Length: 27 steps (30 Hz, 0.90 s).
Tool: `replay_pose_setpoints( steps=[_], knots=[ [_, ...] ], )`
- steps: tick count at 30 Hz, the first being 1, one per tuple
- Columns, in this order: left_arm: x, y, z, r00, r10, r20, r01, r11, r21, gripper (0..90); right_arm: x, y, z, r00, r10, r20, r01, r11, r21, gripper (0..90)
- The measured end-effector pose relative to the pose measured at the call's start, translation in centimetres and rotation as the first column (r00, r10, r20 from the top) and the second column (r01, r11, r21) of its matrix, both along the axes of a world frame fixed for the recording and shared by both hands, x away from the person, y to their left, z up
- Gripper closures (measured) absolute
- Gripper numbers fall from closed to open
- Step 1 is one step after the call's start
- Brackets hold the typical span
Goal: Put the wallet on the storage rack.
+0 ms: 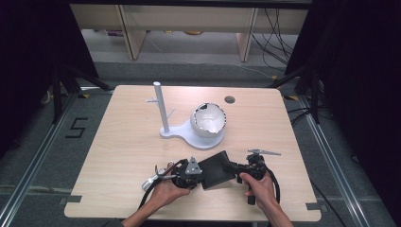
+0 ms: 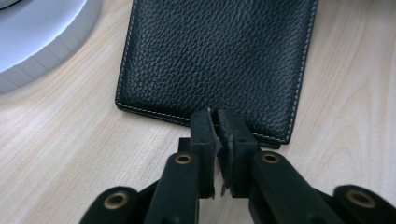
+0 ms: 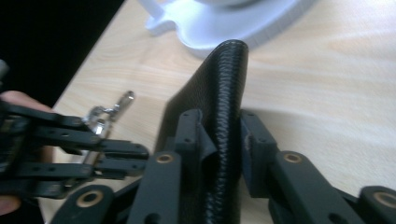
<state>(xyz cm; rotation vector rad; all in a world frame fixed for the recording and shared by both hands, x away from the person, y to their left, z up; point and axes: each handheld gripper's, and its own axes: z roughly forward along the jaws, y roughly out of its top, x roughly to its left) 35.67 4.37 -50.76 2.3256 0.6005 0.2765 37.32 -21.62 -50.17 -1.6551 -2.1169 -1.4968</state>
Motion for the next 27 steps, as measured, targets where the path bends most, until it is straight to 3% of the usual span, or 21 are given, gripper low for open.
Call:
replay_pose_setpoints(
  steps=[1,4,5,7,9,10,11,13,14,17,20,21,23,25,26,27],
  knots=[
    [0.1,0.2,0.2,0.9999,-0.007,-0.014,0.007,0.9999,-0.011,77.0,-0.1,0.2,0.6,0.9996,0.014,0.026,-0.015,1.000,0.010,75.5],
    [0.0,0.6,1.0,0.9998,0.003,-0.018,-0.003,0.9994,-0.033,70.6,-0.3,0.7,1.2,0.9984,0.038,0.042,-0.038,0.999,0.012,76.5],
    [-0.2,0.8,1.3,0.9997,0.000,-0.026,-0.001,0.9991,-0.042,66.9,-0.1,0.7,1.1,0.9940,0.058,0.093,-0.058,0.998,-0.006,76.8],
    [-0.4,1.0,1.7,0.9994,-0.004,-0.034,0.002,0.9988,-0.049,63.3,-0.1,0.8,1.3,0.9934,0.069,0.092,-0.070,0.998,0.007,77.2],
    [-1.3,1.9,2.8,0.9996,0.001,-0.028,-0.002,0.9981,-0.061,52.6,-0.2,1.1,1.7,0.9909,0.088,0.102,-0.090,0.996,0.008,77.8],
    [-1.3,1.9,2.8,0.9996,0.001,-0.028,-0.002,0.9981,-0.061,49.4,-0.5,1.3,2.2,0.9937,0.088,0.070,-0.090,0.995,0.034,78.0],
    [-2.1,2.6,3.5,0.9998,0.001,-0.022,-0.003,0.9972,-0.075,47.1,-0.3,1.2,2.1,0.9879,0.105,0.114,-0.107,0.994,0.011,78.1],
    [-2.7,3.4,4.1,0.9999,0.003,-0.010,-0.004,0.9971,-0.076,42.8,-0.3,1.5,2.4,0.9860,0.111,0.124,-0.112,0.994,0.007,78.3],
    [-2.7,3.4,4.1,0.9999,0.003,-0.010,-0.004,0.9971,-0.076,41.1,-0.3,1.5,2.4,0.9860,0.111,0.124,-0.112,0.994,0.007,78.3],
    [-4.2,5.7,4.8,0.9996,0.027,-0.005,-0.027,0.9961,-0.084,38.0,-0.3,1.6,3.1,0.9804,0.122,0.155,-0.124,0.992,0.008,78.5],
    [-4.7,6.5,4.9,0.9990,0.040,-0.019,-0.041,0.9955,-0.085,35.8,-0.3,1.6,3.6,0.9798,0.126,0.155,-0.130,0.991,0.017,78.5],
    [-5.2,7.5,4.9,0.9989,0.043,-0.017,-0.044,0.9968,-0.066,35.4,-0.3,1.6,3.9,0.9793,0.121,0.162,-0.124,0.992,0.006,78.5],
    [-5.7,8.5,4.9,0.9979,0.060,-0.022,-0.062,0.9953,-0.075,34.8,-0.2,1.5,4.3,0.9773,0.124,0.171,-0.128,0.992,0.013,78.6],
    [-6.1,9.2,4.8,0.9968,0.075,-0.028,-0.077,0.9932,-0.088,34.7,-0.1,1.5,4.7,0.9800,0.110,0.166,-0.114,0.993,0.012,78.6],
    [-6.3,9.7,4.6,0.9964,0.081,-0.027,-0.083,0.9929,-0.086,34.4,0.0,1.4,4.8,0.9736,0.120,0.194,-0.125,0.992,0.011,78.6],
    [-6.3,10.1,4.5,0.9961,0.086,-0.022,-0.088,0.9925,-0.085,34.3,0.1,1.3,5.0,0.9732,0.120,0.196,-0.125,0.992,0.016,78.5]
  ],
)
